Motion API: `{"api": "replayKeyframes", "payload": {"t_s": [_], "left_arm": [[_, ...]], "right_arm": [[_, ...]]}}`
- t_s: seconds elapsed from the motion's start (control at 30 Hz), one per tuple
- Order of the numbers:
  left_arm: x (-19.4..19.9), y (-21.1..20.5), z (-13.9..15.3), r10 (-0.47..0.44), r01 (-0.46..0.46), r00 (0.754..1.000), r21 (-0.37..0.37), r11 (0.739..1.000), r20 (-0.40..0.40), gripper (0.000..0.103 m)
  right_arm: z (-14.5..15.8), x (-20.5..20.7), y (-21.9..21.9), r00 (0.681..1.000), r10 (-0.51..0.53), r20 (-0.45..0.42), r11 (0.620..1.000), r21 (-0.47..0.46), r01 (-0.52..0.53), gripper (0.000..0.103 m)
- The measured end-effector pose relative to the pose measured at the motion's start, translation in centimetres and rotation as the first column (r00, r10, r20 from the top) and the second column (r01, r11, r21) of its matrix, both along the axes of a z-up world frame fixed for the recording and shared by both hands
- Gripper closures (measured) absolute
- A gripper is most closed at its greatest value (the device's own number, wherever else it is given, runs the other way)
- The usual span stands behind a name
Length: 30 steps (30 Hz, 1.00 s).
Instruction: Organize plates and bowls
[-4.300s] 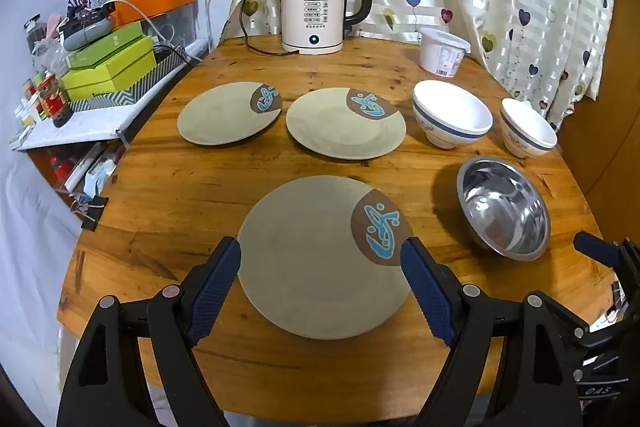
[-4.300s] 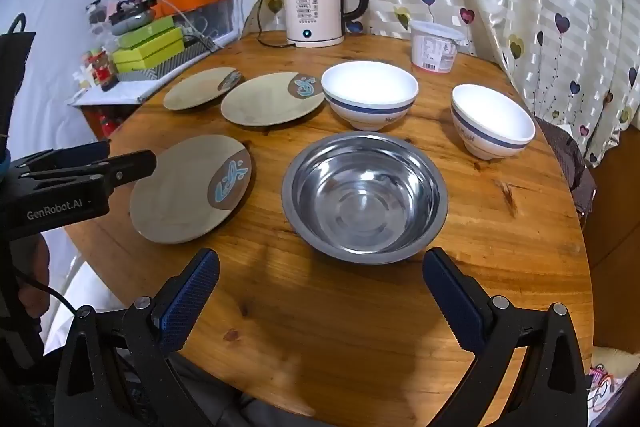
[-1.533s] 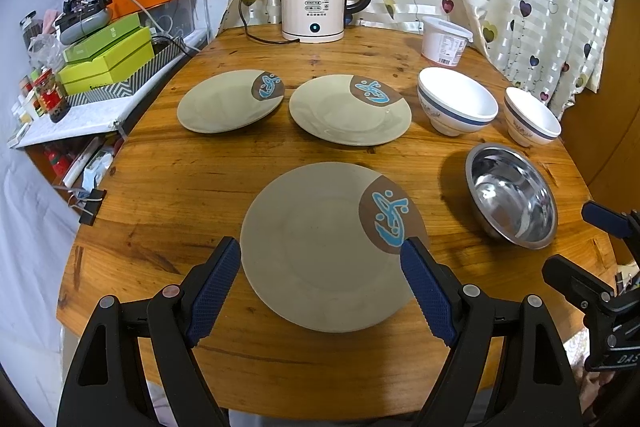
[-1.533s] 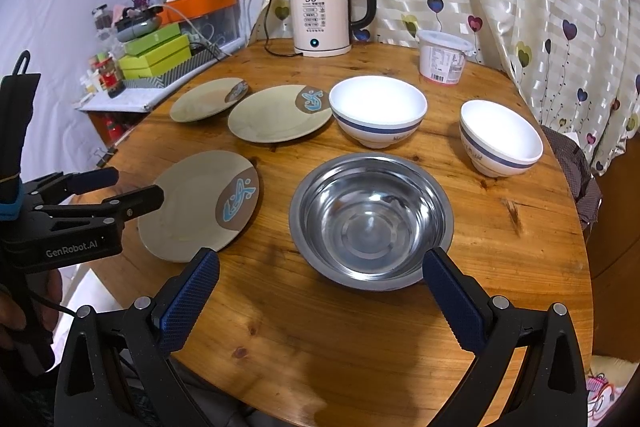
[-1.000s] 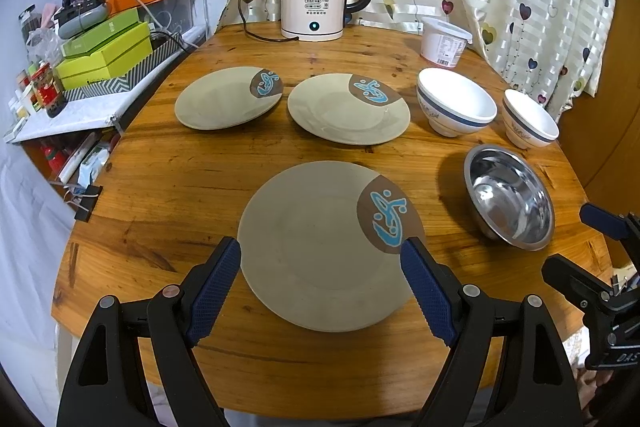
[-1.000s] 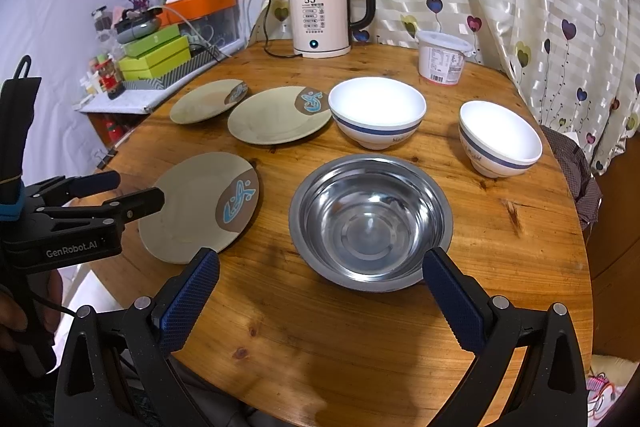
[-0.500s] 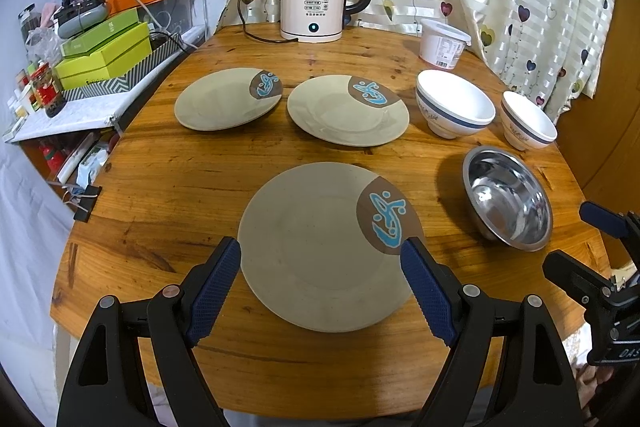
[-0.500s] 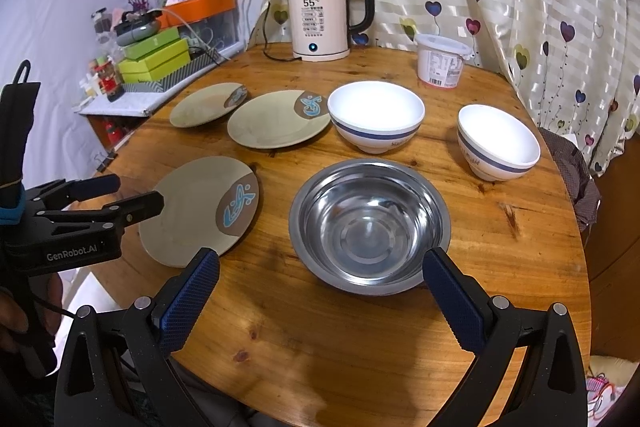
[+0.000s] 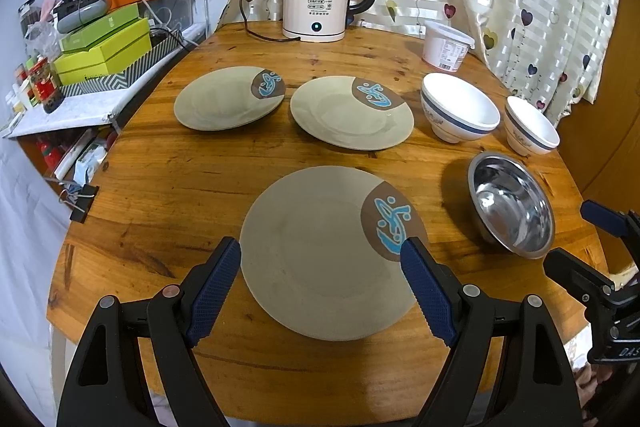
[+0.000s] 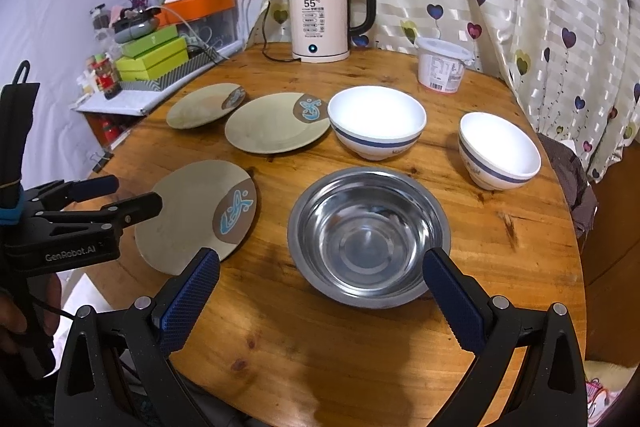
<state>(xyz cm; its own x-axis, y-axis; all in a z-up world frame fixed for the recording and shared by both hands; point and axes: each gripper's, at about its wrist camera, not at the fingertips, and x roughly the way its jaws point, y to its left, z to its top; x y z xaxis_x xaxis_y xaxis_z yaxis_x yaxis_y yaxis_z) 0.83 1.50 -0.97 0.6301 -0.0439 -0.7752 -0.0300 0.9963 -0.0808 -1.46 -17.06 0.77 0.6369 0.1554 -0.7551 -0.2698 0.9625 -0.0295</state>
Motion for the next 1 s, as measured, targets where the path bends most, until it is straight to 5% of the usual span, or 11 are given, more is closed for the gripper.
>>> {"api": "replayKeyframes", "payload": {"t_s": [1.0], "left_arm": [[2.5, 8.6, -0.2, 0.134, -0.132, 0.991, -0.076, 0.988, 0.021, 0.021]], "right_arm": [[1.2, 5.4, 5.8, 0.994, 0.105, -0.011, 0.994, 0.02, -0.105, 0.003]]}}
